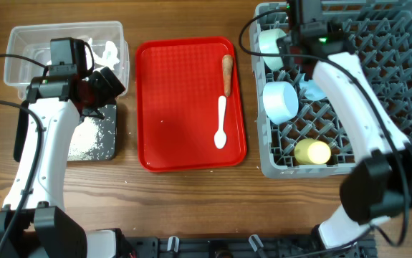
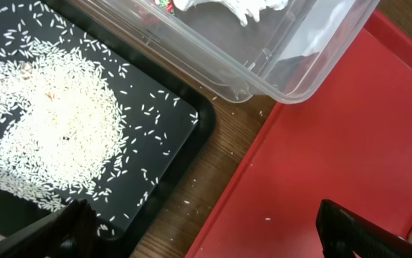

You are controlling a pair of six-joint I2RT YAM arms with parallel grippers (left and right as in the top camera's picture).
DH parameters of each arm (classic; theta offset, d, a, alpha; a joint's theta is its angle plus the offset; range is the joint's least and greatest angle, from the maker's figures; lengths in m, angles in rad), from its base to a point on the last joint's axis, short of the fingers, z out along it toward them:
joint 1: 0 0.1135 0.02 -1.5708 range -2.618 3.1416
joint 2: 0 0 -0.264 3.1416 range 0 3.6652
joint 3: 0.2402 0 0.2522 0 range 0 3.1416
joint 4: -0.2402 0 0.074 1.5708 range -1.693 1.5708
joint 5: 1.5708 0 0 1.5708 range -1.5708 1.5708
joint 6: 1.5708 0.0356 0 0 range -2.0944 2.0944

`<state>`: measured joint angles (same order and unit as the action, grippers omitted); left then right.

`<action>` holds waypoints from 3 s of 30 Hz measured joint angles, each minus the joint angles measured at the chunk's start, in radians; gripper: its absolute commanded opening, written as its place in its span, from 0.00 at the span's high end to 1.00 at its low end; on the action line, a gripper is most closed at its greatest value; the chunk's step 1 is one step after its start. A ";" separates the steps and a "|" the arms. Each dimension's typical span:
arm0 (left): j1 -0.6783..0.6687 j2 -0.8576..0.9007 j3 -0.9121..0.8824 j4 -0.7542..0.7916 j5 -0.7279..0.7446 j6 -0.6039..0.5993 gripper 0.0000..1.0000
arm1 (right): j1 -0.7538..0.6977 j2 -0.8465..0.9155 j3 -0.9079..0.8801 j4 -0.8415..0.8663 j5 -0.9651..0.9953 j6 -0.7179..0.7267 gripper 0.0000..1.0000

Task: Sort waste into correct bins and load items into the dishwasher rack
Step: 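Reach the right gripper to the white spoon and grasp it, then carry the white spoon into the rack and release it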

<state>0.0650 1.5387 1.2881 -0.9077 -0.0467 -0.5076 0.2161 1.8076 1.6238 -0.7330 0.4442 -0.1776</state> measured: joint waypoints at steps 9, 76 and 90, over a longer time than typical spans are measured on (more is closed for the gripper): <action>0.000 0.000 0.000 0.000 0.000 0.000 0.00 | 0.045 -0.172 0.001 -0.005 -0.905 0.241 0.23; 0.000 0.000 0.000 0.000 0.000 0.000 0.00 | 0.338 0.311 -0.138 -0.271 -0.700 0.587 0.96; 0.000 0.000 0.000 0.000 0.000 0.000 0.00 | -0.013 -0.413 -0.022 -0.396 -0.300 0.657 0.96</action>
<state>0.0650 1.5387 1.2881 -0.9081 -0.0467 -0.5072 0.2035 1.3949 1.6016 -1.1290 0.1440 0.4789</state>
